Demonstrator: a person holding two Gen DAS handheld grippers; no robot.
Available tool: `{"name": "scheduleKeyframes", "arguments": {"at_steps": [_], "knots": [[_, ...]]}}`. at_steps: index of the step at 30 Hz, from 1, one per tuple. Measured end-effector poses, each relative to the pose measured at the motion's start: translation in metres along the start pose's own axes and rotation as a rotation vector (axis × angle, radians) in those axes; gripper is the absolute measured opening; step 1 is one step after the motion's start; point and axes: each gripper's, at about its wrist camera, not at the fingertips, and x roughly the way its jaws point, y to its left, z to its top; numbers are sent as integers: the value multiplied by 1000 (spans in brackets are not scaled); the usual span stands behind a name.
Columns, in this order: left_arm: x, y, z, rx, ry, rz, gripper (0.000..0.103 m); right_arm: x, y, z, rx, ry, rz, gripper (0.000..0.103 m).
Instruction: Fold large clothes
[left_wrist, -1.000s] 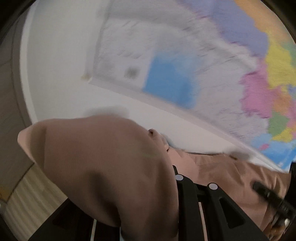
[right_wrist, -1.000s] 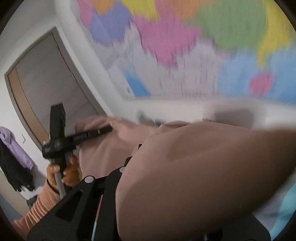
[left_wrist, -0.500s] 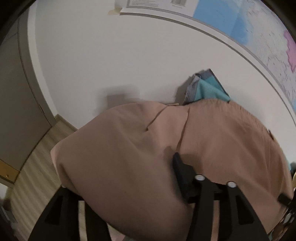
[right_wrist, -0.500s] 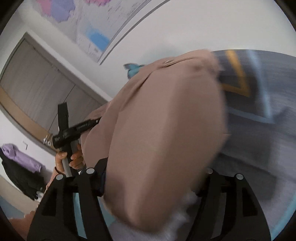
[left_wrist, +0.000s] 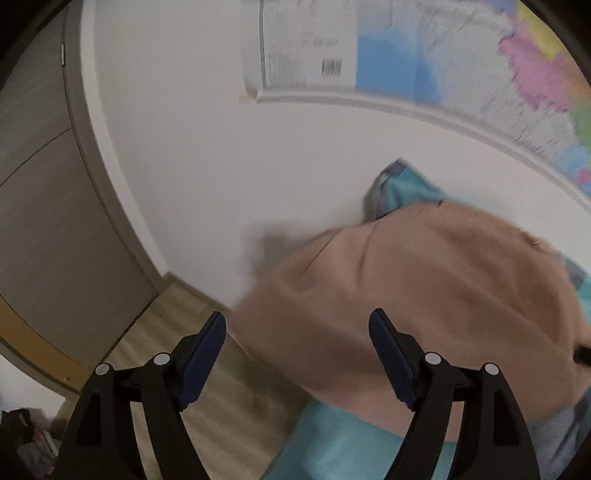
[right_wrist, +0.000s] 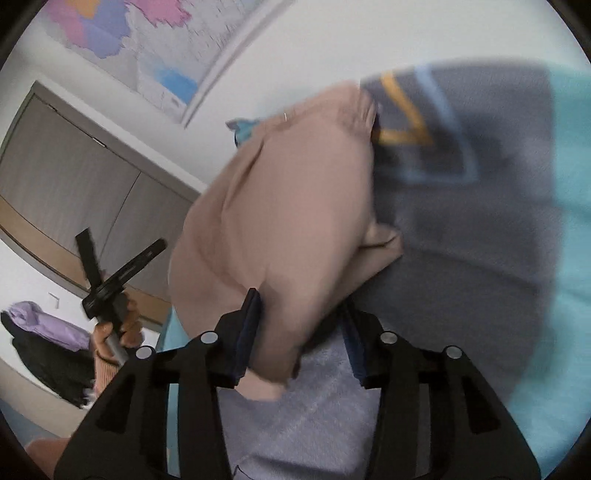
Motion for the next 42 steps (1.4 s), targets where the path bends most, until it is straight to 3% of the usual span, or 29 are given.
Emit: {"name": "scheduleKeyframes", "arguments": {"at_steps": [5,9,11,15,20,25,27,29,33,42], "knots": [[-14,-30,-8,69,7,-191,80,-33,37,12,-146,-152,-96,46],[-5,-60,-14,111,26,-250,80,-10,69,16,-268,-115,-97,46],[5,-77,-16,127,50,-277,80,17,72,15,-286,-37,-111,45],[17,-96,-30,154,93,-277,82,55,49,2,-215,74,-151,44],[14,-100,-39,161,77,-245,86,51,46,-1,-196,61,-130,44],[-9,-100,-48,122,45,-244,87,24,71,-6,-296,-38,-147,48],[-17,-105,-51,126,22,-248,93,24,82,-12,-341,-47,-155,52],[-22,-114,-55,146,3,-244,96,29,90,-18,-376,-37,-161,52],[-13,-126,-66,155,49,-234,95,49,86,-35,-406,36,-206,51],[-26,-128,-72,146,26,-208,95,41,88,-41,-397,-9,-210,54]]}}
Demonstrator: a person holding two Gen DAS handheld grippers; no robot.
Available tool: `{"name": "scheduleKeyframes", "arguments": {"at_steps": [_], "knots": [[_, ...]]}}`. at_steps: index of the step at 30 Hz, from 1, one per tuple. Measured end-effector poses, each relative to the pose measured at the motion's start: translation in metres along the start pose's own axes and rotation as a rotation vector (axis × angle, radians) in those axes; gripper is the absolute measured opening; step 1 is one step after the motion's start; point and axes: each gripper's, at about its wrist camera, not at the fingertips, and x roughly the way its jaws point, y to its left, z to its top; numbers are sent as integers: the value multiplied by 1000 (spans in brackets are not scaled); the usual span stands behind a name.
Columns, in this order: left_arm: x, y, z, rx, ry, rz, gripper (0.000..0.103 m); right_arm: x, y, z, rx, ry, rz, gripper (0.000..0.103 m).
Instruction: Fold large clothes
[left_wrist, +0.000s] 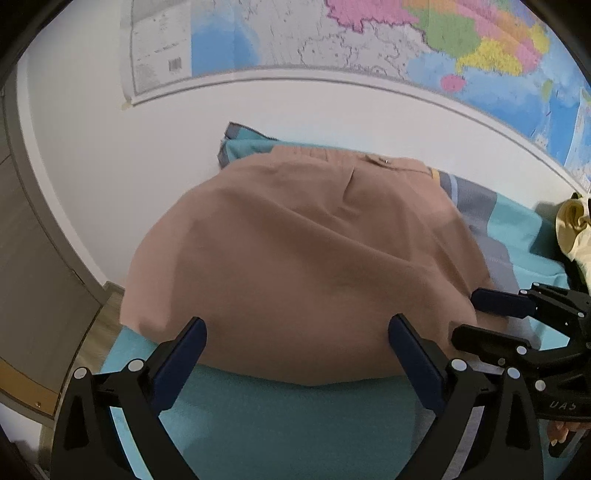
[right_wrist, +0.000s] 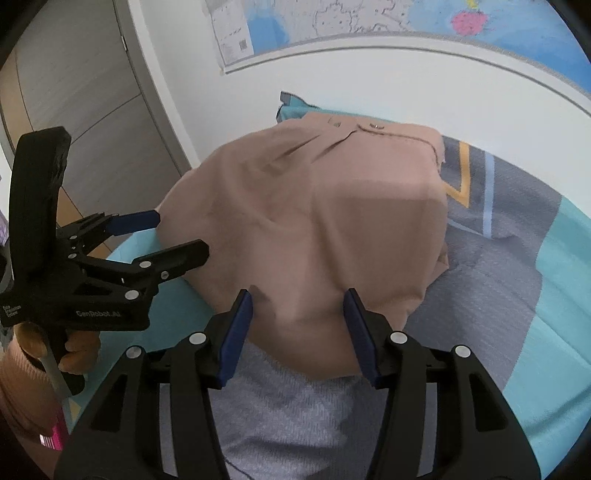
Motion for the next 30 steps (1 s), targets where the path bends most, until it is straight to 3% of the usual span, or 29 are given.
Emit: {"name": "scheduleKeyframes", "arguments": {"at_steps": [4,12,17,22,24,30], "knots": [[-17,-5,0,-4,-56,26,96,-7,3,-1,4,-17,-5,56],[-36,-21,-4,7,-109,57,96,-23,3,-7,7,-53,-22,70],[-41,-22,-9,-16,-99,44,96,-34,1,-10,18,-68,-26,73],[-53,-23,-15,-35,-139,6,96,-45,1,-12,22,-105,-42,83],[-55,-24,-16,-47,-120,26,96,-50,2,-14,24,-124,-47,92],[-62,-29,-22,-53,-129,96,96,-62,10,-20,3,-166,-50,97]]}}
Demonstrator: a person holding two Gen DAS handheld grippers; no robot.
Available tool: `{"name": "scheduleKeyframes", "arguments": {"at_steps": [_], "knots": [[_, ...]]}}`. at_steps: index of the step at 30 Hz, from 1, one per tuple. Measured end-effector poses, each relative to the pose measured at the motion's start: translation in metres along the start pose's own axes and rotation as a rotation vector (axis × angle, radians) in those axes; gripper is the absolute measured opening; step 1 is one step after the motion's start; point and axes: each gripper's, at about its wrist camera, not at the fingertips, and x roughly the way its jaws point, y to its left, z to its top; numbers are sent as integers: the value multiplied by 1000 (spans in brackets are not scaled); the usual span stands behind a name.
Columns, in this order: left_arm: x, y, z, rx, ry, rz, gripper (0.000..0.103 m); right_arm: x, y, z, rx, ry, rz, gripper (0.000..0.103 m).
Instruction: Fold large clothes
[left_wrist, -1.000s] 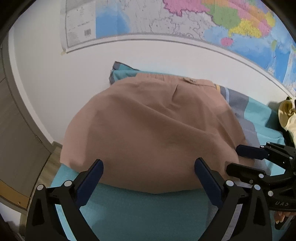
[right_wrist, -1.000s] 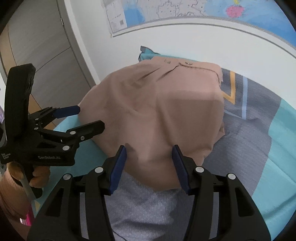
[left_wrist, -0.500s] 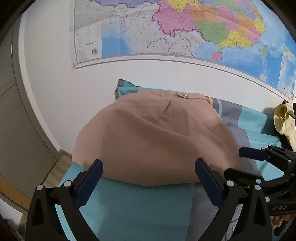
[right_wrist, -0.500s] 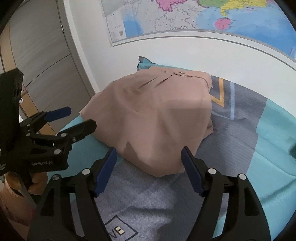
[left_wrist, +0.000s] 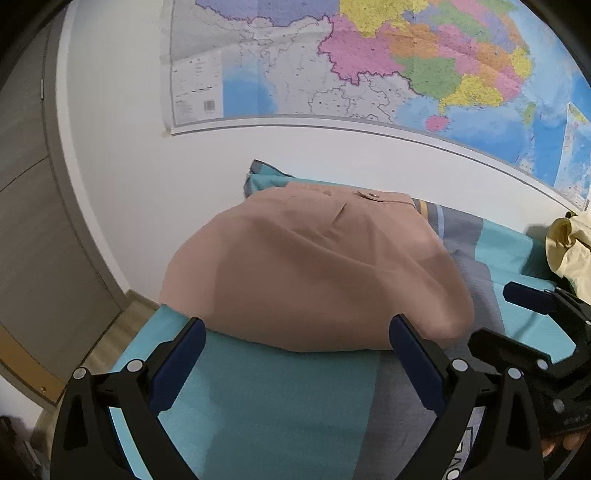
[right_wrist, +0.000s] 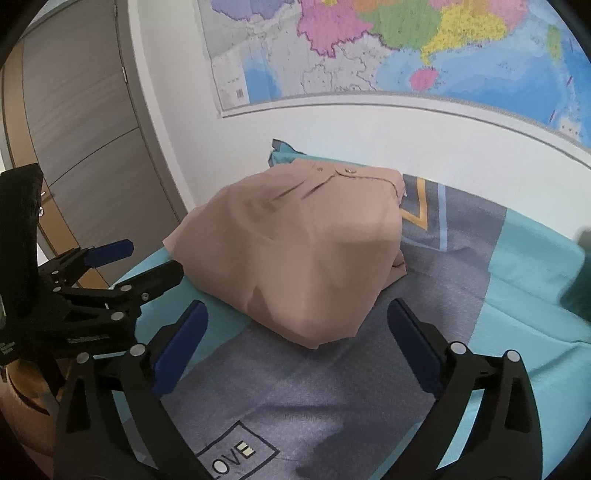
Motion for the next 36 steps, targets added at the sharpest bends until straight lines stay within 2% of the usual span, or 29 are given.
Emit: {"name": "scheduleKeyframes", "arguments": {"at_steps": [3,6,15,36], "knots": [[-6,-1,-3,-6,-17,18,96,-5,5,-3,-12,0,28,97],[-10,-1,-5,-30,-9,1,96,-9,6,-4,12,9,47,97],[-25,-2,-11,-48,-21,3,96,-28,6,-13,52,-34,31,97],[-49,-12,-24,-36,-43,8,96,-47,8,-30,57,-47,32,97]]}}
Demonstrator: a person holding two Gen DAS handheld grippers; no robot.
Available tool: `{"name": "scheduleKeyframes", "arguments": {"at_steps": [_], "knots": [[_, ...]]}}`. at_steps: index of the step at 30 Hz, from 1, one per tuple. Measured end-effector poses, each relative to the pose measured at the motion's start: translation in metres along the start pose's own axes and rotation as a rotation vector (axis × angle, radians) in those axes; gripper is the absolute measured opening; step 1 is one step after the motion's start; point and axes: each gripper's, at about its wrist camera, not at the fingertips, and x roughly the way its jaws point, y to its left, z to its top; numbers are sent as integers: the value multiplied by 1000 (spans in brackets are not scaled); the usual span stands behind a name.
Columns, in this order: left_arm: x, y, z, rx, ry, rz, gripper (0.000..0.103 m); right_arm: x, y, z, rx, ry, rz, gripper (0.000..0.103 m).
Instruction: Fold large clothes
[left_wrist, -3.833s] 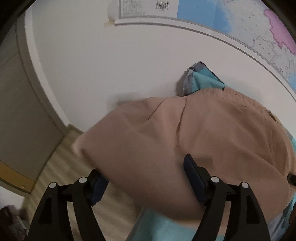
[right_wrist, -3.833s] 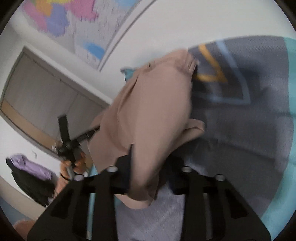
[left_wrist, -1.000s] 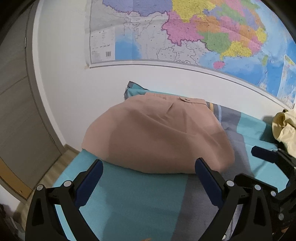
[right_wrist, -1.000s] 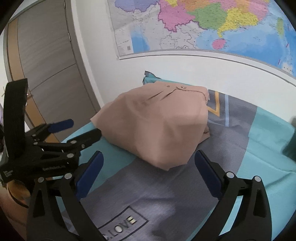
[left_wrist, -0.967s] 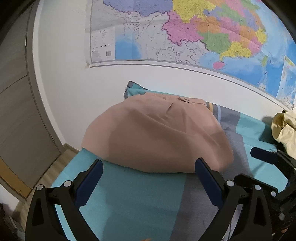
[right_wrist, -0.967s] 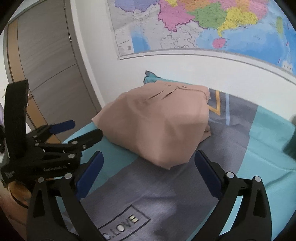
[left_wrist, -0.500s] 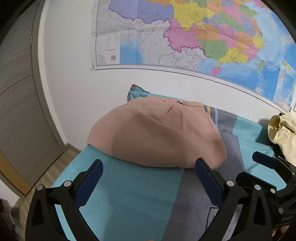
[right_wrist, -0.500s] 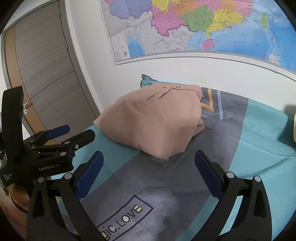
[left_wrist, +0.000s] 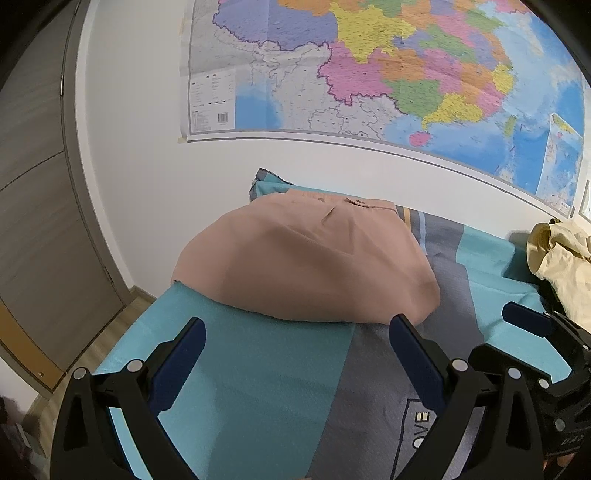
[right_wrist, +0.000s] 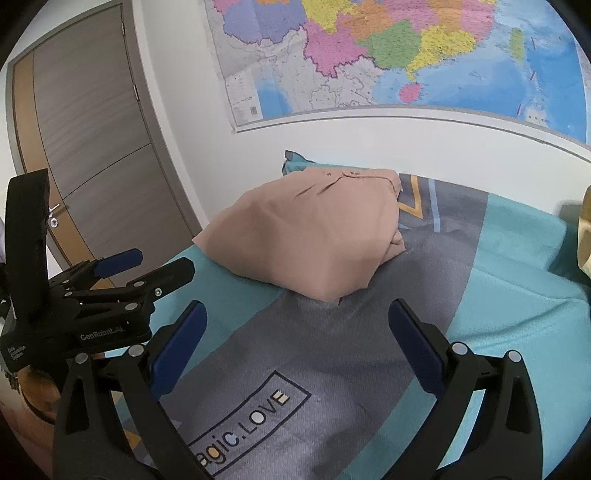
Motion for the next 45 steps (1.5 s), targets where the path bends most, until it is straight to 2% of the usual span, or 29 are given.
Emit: {"name": "scheduleKeyframes", "arguments": {"at_steps": [45], "knots": [[-10,-3,-6,1,0,18,96,-13,9,-7,0,-9,11,97]]}}
